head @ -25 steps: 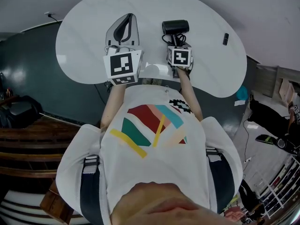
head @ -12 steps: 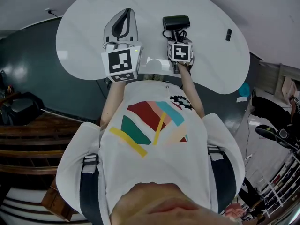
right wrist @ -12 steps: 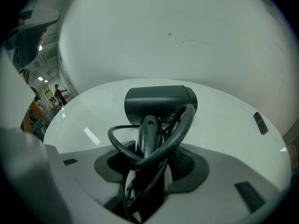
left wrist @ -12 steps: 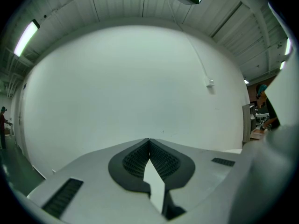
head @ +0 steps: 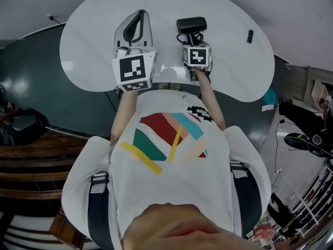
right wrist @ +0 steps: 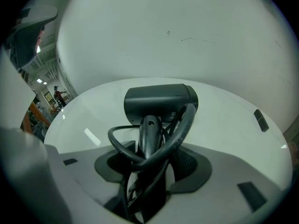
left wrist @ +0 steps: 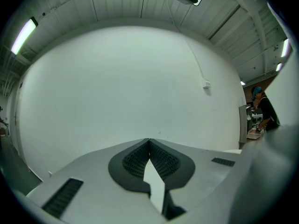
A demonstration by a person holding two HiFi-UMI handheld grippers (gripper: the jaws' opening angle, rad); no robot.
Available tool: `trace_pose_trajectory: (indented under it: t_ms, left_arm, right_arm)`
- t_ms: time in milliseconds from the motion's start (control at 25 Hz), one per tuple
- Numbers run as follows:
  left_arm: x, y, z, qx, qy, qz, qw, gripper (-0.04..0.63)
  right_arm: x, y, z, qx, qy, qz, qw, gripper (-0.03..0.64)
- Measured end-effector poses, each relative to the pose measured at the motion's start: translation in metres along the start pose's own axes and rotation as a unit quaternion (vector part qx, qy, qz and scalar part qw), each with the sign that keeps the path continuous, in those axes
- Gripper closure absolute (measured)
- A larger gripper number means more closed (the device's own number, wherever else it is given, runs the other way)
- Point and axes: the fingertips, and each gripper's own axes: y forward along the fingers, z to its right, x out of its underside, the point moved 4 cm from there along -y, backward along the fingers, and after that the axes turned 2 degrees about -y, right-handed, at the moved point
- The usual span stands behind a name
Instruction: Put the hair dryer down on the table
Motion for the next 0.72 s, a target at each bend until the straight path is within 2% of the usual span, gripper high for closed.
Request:
trace_pose_trajectory:
  t_ms: [200, 520, 720]
  left_arm:
    - [-0.001, -0.004, -0.002, -0.001, 0.002, 0.003, 1.0000, 0.578]
    - [0.000, -0.015, -0.009, -0.008, 0.001, 0.005, 1.0000, 0.578]
    - [-0.002, -0.021, -0.007, 0.000, 0.000, 0.010, 1.0000, 0.578]
  right_arm:
    - [0.001, 0.000, 0.001, 0.004, 0.003, -0.001, 1.000, 0.391]
    - [0.002, -0.008, -0.003, 0.003, 0.000, 0.014, 1.000, 0.311]
    - [0.004, -0.022, -0.008, 0.001, 0.006, 0.023, 1.000, 0.310]
